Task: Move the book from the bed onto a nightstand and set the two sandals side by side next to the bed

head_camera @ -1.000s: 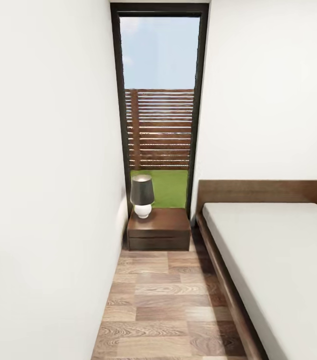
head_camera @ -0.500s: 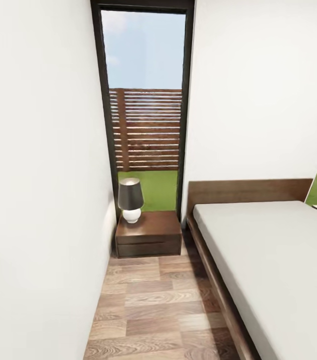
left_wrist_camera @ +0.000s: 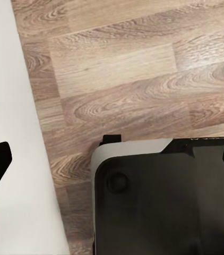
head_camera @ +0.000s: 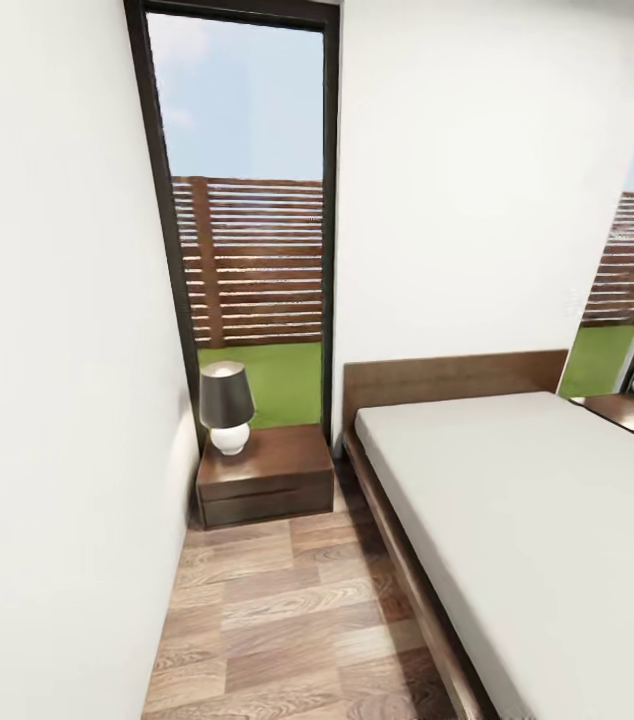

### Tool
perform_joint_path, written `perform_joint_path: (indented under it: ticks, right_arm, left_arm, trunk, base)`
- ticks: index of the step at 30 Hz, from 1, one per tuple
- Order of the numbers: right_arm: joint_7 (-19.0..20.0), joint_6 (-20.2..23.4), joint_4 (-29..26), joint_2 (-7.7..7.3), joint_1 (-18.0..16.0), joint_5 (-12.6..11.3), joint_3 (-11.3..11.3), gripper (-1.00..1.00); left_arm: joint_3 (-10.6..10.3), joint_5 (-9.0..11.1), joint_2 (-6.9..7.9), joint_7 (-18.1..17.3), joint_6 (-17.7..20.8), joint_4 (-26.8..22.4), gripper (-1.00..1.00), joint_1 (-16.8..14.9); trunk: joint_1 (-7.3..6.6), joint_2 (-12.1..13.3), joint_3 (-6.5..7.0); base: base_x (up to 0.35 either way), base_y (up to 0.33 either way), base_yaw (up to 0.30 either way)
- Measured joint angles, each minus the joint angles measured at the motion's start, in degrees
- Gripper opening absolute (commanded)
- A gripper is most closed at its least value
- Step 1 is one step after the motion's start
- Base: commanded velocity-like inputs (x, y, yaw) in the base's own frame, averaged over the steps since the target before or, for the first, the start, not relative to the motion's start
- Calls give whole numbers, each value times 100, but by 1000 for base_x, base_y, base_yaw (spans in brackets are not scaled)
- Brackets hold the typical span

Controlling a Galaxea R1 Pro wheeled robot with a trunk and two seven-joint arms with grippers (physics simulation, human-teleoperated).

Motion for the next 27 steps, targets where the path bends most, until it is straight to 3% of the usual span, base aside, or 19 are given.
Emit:
perform_joint_path:
  ticks: [14, 27]
  right_arm:
    - [4, 0, 0, -6, 0, 2, 0, 100]
    - [2, 0, -3, 13, -1, 17, 0, 100]
  left_arm:
    - [0, -2, 0, -1, 0, 0, 100, 0]
    - [0, 0, 0, 2, 0, -1, 100, 1]
  trunk:
    - [0, 0, 36]
    - [-2, -1, 45]
  base:
    - [3, 0, -240]
    - [156, 91, -53]
